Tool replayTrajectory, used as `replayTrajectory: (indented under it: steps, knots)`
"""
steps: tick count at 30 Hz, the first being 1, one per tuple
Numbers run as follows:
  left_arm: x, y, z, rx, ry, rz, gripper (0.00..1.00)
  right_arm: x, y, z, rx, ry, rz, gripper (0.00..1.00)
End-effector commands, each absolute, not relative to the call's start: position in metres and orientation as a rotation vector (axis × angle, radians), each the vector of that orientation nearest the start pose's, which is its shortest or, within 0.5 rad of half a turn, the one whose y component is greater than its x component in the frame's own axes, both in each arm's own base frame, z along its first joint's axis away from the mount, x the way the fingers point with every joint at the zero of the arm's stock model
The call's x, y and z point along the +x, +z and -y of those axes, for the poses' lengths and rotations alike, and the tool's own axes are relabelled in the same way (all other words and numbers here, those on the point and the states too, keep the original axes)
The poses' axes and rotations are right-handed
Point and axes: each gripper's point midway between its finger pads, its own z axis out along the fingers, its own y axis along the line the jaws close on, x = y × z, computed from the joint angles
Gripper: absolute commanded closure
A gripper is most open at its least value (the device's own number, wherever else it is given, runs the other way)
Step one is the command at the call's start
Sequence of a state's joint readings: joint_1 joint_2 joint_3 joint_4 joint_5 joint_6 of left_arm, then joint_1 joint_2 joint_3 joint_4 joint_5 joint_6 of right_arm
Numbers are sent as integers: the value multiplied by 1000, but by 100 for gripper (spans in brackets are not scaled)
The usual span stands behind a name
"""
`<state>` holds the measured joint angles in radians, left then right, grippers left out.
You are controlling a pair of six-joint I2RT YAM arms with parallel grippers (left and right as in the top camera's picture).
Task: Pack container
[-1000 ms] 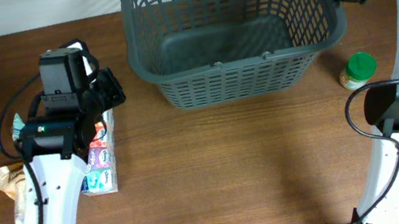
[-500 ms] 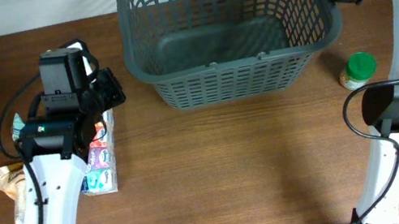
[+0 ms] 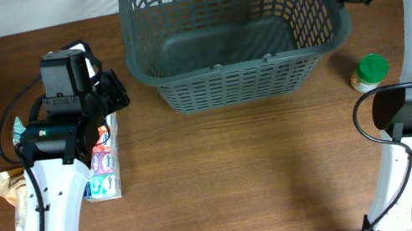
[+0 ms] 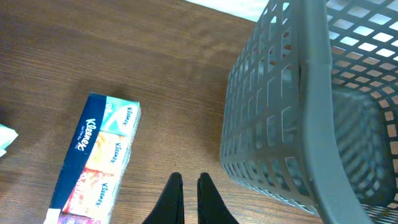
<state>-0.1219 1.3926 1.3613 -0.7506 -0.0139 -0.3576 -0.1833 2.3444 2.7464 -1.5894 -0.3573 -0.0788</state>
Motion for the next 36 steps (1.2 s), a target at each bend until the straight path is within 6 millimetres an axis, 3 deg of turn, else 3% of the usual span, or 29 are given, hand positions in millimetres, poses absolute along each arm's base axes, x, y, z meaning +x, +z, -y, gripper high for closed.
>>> replayTrajectory:
  steps: [1, 12, 21, 30, 32, 34, 36]
  knots:
    - [394, 258, 46, -260, -219, -2333, 98, 497, 235, 17, 14, 444, -2692, 96]
    - [394, 259, 46, -260, -219, -2333, 98, 497, 236, 14, 9, 466, -2688, 96]
    - [394, 258, 45, -264, -210, -2332, 98, 498, 235, 0, -32, 466, -2693, 96]
    - [394, 258, 45, -263, -209, -2332, 98, 498, 234, 3, -34, 427, -2702, 96]
    - [394, 258, 45, -263, -209, -2332, 98, 498, 234, 4, -32, 422, -2702, 82]
    - [394, 258, 45, -263, -209, -2332, 98, 498, 233, 4, -31, 417, -2703, 56]
    - [394, 258, 45, -263, -209, -2332, 98, 498, 233, 5, -30, 416, -2703, 51]
